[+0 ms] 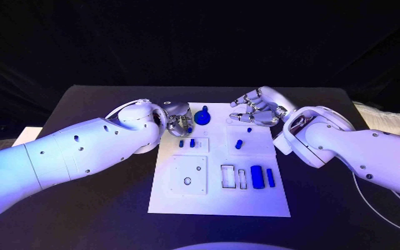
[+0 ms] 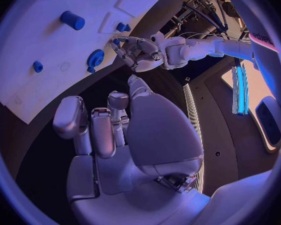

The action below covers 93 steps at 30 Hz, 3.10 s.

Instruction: Assemble the parts on the task board

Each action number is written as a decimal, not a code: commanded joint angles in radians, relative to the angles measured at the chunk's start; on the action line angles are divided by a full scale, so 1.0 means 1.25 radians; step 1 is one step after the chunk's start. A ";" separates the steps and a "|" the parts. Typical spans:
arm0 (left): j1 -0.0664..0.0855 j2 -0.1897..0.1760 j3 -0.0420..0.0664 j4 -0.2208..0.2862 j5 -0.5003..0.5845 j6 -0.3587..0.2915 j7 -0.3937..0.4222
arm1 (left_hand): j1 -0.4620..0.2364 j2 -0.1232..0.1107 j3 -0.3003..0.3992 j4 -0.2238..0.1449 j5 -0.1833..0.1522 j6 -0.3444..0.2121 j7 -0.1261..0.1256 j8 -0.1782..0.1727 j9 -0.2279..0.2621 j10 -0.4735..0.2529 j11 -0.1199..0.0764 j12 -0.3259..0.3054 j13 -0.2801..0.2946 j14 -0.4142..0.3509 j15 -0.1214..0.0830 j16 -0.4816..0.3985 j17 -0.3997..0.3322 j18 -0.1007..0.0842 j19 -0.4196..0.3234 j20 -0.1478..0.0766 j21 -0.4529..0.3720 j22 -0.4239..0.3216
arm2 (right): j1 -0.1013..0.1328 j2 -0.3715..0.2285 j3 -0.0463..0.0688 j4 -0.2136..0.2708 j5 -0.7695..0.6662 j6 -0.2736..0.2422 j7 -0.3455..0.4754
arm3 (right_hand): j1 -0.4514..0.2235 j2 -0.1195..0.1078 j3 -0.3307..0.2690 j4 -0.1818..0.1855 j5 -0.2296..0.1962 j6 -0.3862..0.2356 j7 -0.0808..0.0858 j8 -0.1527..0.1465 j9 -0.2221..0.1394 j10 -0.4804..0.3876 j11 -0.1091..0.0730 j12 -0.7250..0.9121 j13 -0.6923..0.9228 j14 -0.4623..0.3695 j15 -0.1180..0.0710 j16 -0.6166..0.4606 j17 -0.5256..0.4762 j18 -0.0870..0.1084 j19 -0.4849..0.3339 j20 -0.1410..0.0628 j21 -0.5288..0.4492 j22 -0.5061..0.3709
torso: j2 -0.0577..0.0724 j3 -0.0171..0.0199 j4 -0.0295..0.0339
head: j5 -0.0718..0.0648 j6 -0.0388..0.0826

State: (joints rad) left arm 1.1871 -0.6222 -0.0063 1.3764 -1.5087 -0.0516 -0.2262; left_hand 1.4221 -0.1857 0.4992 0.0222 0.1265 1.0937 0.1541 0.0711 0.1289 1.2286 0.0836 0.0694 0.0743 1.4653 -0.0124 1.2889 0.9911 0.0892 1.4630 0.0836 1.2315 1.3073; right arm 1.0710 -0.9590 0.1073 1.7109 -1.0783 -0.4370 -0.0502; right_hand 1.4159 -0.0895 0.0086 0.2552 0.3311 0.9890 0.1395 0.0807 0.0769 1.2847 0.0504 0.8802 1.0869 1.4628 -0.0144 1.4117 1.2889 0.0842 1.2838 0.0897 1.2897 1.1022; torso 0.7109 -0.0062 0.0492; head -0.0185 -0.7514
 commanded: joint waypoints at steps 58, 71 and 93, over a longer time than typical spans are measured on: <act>0.004 -0.233 -0.007 0.189 1.296 -0.181 0.455 | -0.033 0.035 -0.004 -0.016 -0.003 -0.017 0.016 0.031 -0.044 -0.062 0.013 0.082 0.004 -0.195 0.021 -0.257 -0.430 0.076 -0.238 0.025 -0.522 -0.280 | -0.018 0.009 0.000 -0.060 -0.615 0.241 -0.192 | 0.105 -0.041 0.205 -0.032 -0.119 0.074 -0.010 -0.012 -0.003 -0.146 0.021 -0.626 -0.713 0.037 0.007 -0.029 -0.031 0.016 -0.008 0.008 -0.016 -0.012 | 0.001 -0.0028 -0.0007 | -0.024 0.015; 0.004 -0.237 -0.007 0.201 1.300 -0.174 0.469 | -0.033 0.037 -0.008 -0.018 0.000 -0.020 0.016 0.032 -0.045 -0.065 0.013 0.085 0.003 -0.196 0.020 -0.256 -0.432 0.076 -0.237 0.025 -0.526 -0.283 | -0.032 0.039 -0.001 -0.084 -0.626 0.273 -0.196 | 0.105 -0.031 0.239 -0.041 -0.132 0.094 -0.013 -0.007 0.000 -0.124 0.016 -0.624 -0.746 0.039 -0.006 -0.027 -0.026 0.015 -0.003 -0.001 -0.012 -0.005 | 0.001 -0.0006 0.0003 | -0.025 0.009; 0.004 -0.240 -0.007 0.202 1.301 -0.177 0.464 | -0.031 0.036 -0.011 -0.022 0.001 -0.022 0.016 0.032 -0.046 -0.068 0.014 0.086 0.002 -0.197 0.020 -0.256 -0.434 0.075 -0.236 0.024 -0.528 -0.284 | -0.037 0.053 -0.002 -0.082 -0.665 0.252 -0.214 | 0.102 -0.002 0.361 -0.117 -0.199 0.161 -0.018 0.007 0.020 -0.028 0.004 -0.626 -0.784 0.045 -0.007 -0.011 -0.004 0.008 0.017 -0.005 0.016 0.035 | 0.000 -0.0003 -0.0003 | -0.027 0.005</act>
State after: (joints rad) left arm 1.1915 -0.9223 -0.0160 1.6261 0.1102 -0.2873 0.3399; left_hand 1.3827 -0.1434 0.4891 -0.0038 0.1229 1.0651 0.1732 0.1039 0.0730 1.1488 0.0998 0.1706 0.0782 1.2227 0.0197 0.9635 0.4503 0.1713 1.1664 0.1193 0.5750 0.9532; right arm 1.0299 -0.8936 0.1077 1.6049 -1.8820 -0.1265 -0.3063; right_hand 1.5538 -0.0980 0.4557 0.1088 0.0865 1.1848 0.1161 0.0926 0.0986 1.2283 0.0712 0.1001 0.1058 1.4648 -0.0200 1.3948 1.2827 0.1000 1.3002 0.0843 1.3050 1.1456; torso 0.7108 -0.0064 0.0495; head -0.0513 -0.7453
